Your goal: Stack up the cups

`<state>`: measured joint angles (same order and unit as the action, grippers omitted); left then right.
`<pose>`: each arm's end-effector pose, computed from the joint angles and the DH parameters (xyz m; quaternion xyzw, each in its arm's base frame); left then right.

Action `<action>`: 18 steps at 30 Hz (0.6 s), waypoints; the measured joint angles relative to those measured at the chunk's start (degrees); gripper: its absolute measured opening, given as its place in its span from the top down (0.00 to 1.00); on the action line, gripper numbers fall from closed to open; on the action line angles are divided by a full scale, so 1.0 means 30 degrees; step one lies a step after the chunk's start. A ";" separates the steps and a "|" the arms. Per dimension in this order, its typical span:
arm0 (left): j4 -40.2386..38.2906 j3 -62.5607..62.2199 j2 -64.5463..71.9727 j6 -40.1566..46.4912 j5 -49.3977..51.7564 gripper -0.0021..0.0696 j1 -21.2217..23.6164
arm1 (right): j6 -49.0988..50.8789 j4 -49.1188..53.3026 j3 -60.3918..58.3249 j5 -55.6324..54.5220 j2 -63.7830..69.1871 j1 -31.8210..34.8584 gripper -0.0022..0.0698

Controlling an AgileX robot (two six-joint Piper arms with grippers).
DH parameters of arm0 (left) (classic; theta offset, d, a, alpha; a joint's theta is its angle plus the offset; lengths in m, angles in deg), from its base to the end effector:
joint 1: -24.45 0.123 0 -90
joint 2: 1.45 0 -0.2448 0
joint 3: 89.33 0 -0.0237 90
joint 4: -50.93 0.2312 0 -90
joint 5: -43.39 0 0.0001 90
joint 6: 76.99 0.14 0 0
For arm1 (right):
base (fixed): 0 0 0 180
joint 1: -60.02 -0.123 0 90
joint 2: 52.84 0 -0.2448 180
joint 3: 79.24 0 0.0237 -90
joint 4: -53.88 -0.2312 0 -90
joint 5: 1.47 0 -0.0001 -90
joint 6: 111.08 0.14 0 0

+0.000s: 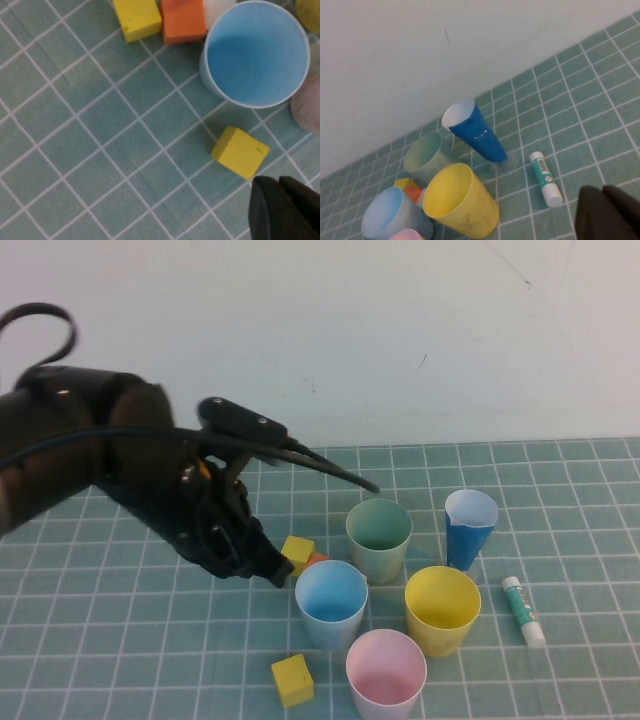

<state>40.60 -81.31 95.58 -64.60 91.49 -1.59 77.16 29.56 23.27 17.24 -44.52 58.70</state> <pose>0.2820 -0.1586 0.2055 0.2783 0.9289 -0.1061 0.2202 0.1214 0.0213 0.1677 0.1629 0.7646 0.2248 0.5816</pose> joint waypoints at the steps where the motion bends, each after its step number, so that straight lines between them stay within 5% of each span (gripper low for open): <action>1: 0.0516 -0.0642 0.0911 -0.0345 0.0225 0.97 -0.0244 | -0.0039 0.0000 0.0000 0.0000 0.0000 0.0000 0.97; 6: 0.0808 -0.2420 0.3166 -0.0714 0.0797 0.92 -0.0809 | -0.0489 0.0000 0.0000 0.0031 0.0000 0.0000 0.97; 14: 0.0574 -0.4012 0.6421 -0.1929 0.0650 0.37 -0.1077 | -0.0892 0.0000 0.0000 0.0031 0.0000 0.0000 0.97; 18: 0.0435 -0.4552 0.7544 -0.2336 -0.0135 0.30 -0.1077 | -0.1017 0.0000 0.0000 0.0031 0.0000 0.0000 0.97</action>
<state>41.91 -94.97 118.21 -71.61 91.08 -4.82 74.11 29.56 23.27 17.34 -44.52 58.70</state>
